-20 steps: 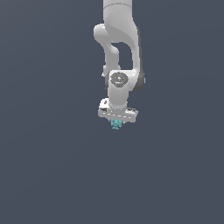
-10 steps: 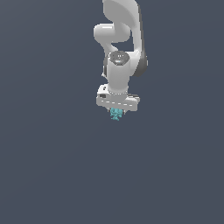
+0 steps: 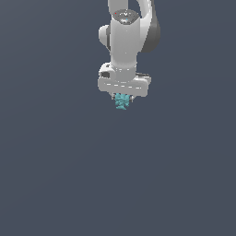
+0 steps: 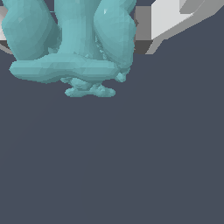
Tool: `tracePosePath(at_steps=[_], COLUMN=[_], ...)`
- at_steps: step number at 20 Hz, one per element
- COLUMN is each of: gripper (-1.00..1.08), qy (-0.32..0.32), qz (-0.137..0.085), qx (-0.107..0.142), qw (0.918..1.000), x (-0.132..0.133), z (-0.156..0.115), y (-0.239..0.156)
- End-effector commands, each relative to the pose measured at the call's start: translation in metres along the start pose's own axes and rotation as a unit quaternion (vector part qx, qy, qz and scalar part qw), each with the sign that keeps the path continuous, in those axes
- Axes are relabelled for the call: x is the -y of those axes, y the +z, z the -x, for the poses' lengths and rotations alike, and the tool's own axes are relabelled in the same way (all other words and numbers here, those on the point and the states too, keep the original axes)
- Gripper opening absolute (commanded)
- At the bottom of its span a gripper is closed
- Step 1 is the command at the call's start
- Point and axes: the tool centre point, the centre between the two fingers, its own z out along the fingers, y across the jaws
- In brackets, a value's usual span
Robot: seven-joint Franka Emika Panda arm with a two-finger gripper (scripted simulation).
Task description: Pick up the object and move it to a goal position.
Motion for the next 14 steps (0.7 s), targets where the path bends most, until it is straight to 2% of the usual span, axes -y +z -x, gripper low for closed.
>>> tracePosePath(at_steps=[1,14], gripper=[-1.0,-1.0], qy=[0.0,0.0], qz=[0.0,0.0], qx=[0.0,0.0], qw=[1.0,1.0], x=[-0.002,-0.012], z=[0.006,0.031], y=[-0.027,-0.159])
